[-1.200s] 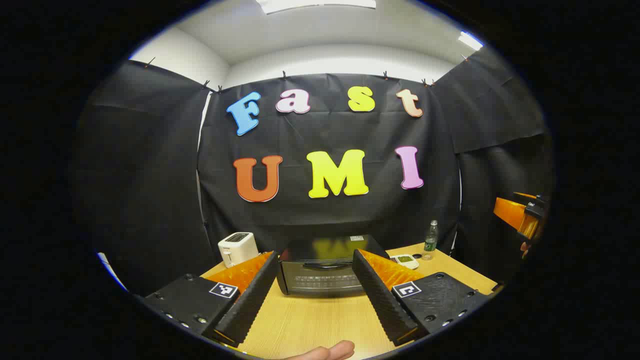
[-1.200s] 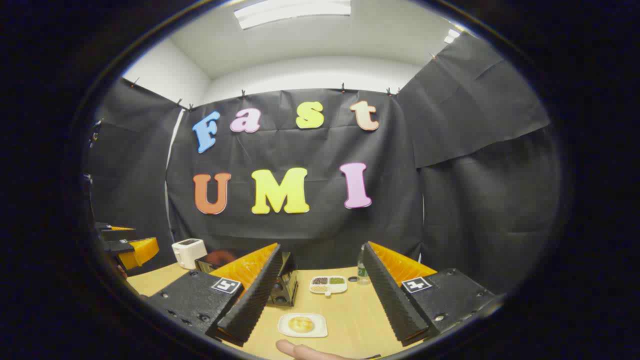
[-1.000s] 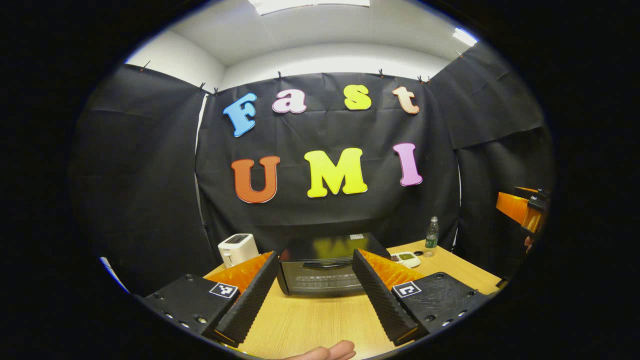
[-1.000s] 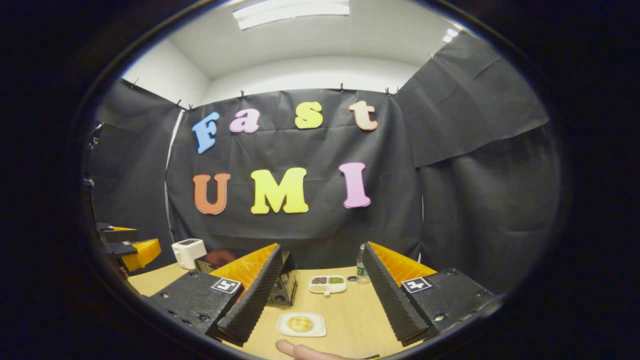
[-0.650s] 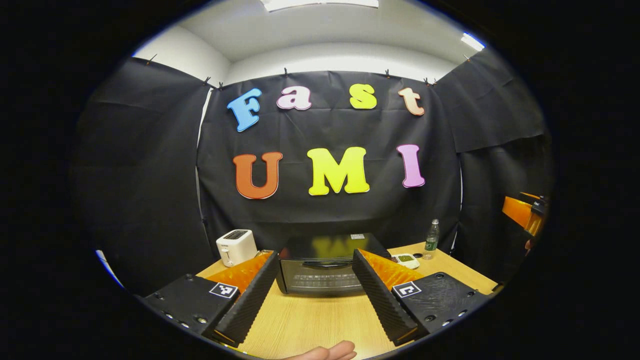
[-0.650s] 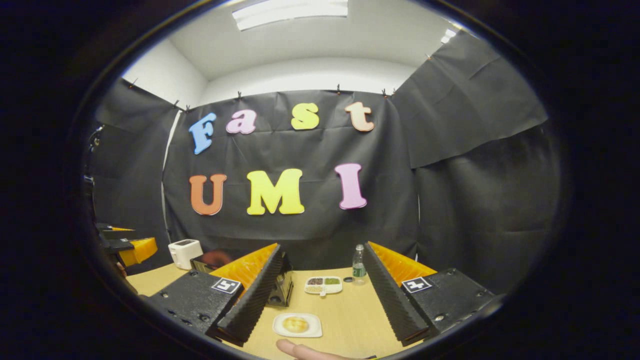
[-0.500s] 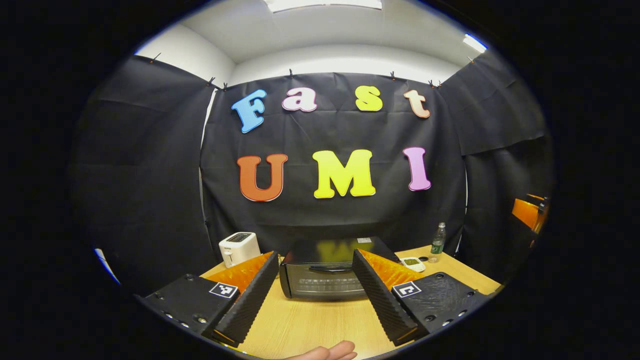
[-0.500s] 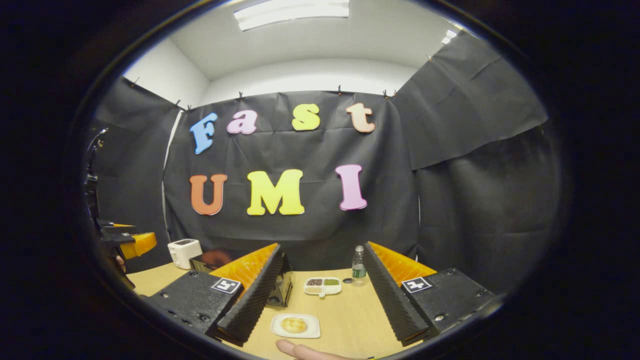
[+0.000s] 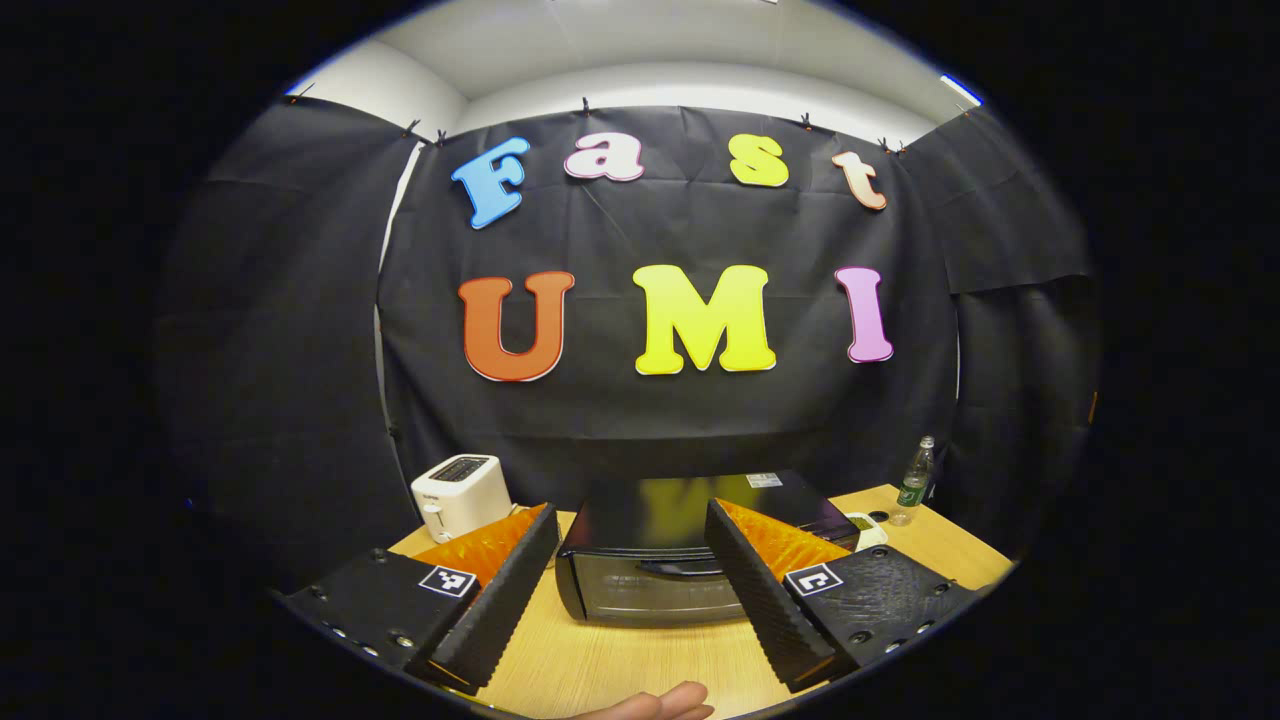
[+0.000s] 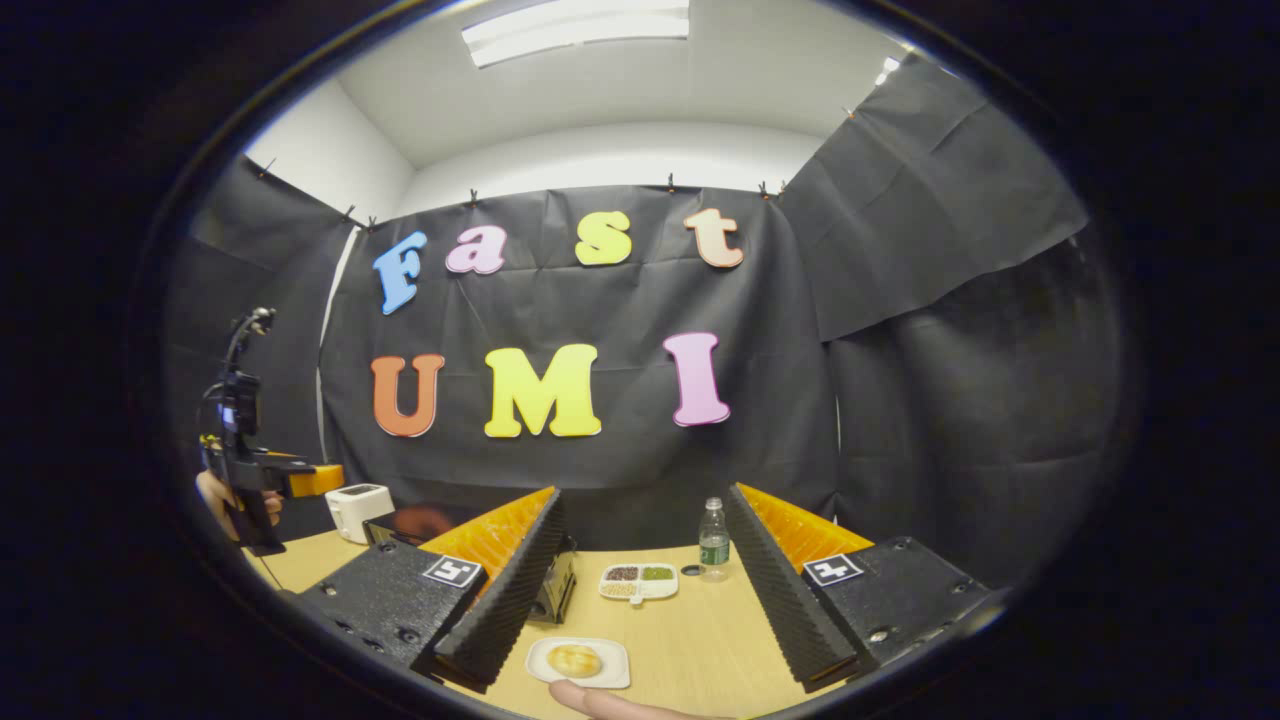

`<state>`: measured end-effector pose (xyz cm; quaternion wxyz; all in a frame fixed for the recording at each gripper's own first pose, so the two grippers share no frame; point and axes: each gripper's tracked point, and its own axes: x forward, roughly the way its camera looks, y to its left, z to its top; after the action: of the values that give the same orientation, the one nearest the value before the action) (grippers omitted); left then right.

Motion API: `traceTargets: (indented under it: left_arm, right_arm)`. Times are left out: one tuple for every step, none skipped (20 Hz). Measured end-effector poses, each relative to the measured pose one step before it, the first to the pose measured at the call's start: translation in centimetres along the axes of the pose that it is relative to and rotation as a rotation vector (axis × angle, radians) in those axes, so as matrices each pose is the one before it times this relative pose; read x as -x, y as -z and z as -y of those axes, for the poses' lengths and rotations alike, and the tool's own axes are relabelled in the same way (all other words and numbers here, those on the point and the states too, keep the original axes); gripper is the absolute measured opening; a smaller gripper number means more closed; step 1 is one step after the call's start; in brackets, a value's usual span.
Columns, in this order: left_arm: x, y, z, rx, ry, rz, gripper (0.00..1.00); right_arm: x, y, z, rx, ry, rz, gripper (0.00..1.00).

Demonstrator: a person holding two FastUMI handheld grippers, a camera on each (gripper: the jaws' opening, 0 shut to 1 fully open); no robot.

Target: Open the electric oven with the left hand, put the food in, and close the electric oven.

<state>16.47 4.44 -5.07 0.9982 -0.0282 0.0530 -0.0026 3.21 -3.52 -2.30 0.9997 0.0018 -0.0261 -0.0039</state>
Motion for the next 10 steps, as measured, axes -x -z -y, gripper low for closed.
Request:
traceTargets:
  left_arm:
    - [-1.650,1.062,0.021,0.01025,0.00062,-0.03890,0.96]
    - [-1.562,0.846,0.292,0.00759,0.00345,-0.03433,0.97]
    - [-1.326,0.647,0.217,0.00317,0.00359,-0.02815,0.96]
    - [-1.121,0.601,0.468,-0.00217,0.00597,-0.02017,0.95]
    - [-1.093,0.771,0.395,-0.00473,0.00235,-0.01732,0.95]
    - [-0.911,0.722,0.582,-0.00204,0.00771,-0.01701,0.94]
    - [-0.818,0.703,0.509,-0.00264,0.00579,-0.01785,0.85]
    - [-0.638,0.637,0.426,-0.00527,0.00239,-0.01887,0.94]
    - [-0.563,0.690,0.517,-0.00447,0.00826,-0.01618,0.95]
    - [-0.359,0.394,0.593,-0.00325,0.01332,-0.00823,0.95]
  right_arm:
    - [-0.352,0.372,0.202,0.00209,-0.00005,-0.00163,1.00]
    - [-0.385,0.444,0.372,0.00141,0.00437,-0.00631,1.00]
    - [-0.357,0.493,0.321,0.00097,0.00278,-0.00580,1.00]
    - [-0.356,0.444,0.292,0.00271,0.00244,-0.00734,1.00]
    - [-0.227,0.587,0.285,0.00145,0.00499,-0.00891,1.00]
    - [-0.284,0.511,0.230,0.00082,-0.00014,-0.00972,1.00]
    - [-0.259,0.712,0.093,0.00383,-0.00412,-0.01228,1.00]
    - [-0.210,0.578,0.172,0.00673,-0.00140,-0.01434,1.00]
    - [-0.285,0.591,0.379,0.00480,0.00395,-0.01034,1.00]
    - [-0.163,0.305,0.292,0.00232,0.00310,-0.00764,1.00]
